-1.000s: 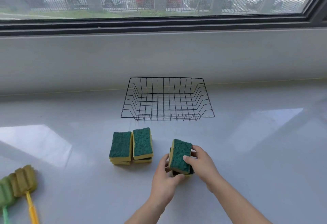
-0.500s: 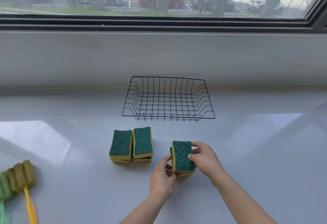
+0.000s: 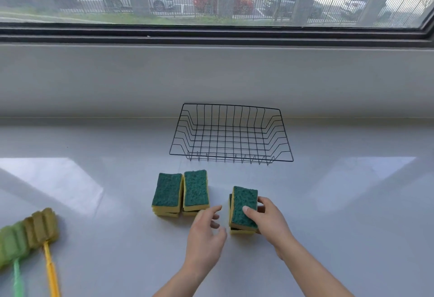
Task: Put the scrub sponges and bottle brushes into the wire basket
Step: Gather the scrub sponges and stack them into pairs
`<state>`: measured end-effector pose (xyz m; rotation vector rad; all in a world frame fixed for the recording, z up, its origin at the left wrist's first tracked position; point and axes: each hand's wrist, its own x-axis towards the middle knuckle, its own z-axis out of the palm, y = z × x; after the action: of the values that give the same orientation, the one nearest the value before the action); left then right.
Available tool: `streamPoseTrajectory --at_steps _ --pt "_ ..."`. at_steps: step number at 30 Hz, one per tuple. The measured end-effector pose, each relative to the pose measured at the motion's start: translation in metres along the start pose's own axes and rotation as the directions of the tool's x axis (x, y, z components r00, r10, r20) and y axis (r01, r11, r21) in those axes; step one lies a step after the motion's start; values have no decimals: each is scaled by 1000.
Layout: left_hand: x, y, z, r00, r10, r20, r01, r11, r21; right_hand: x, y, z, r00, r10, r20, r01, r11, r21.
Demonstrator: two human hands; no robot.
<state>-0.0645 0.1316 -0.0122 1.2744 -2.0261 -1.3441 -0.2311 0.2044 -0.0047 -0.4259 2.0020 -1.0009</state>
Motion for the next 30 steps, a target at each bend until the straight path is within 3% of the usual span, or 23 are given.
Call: streamPoseTrajectory --at_steps 6,11,14,18,30 --pt "5 -9 -63 954 171 -245 -147 983 114 13 -25 17 999 -24 -21 23 999 -40" --pt "21 -19 -100 896 160 -414 -75 974 214 28 -43 25 999 -41 -6 40 996 -85" --pt "36 -27 -110 934 52 -352 35 971 236 33 -49 31 999 -41 15 42 995 -95" --pt "48 -30 -114 974 -144 -173 167 979 121 36 -53 38 998 -48 32 51 994 -100" --pt "56 -39 -120 986 -155 -64 159 985 72 33 -61 47 988 -100 117 118 981 -154"
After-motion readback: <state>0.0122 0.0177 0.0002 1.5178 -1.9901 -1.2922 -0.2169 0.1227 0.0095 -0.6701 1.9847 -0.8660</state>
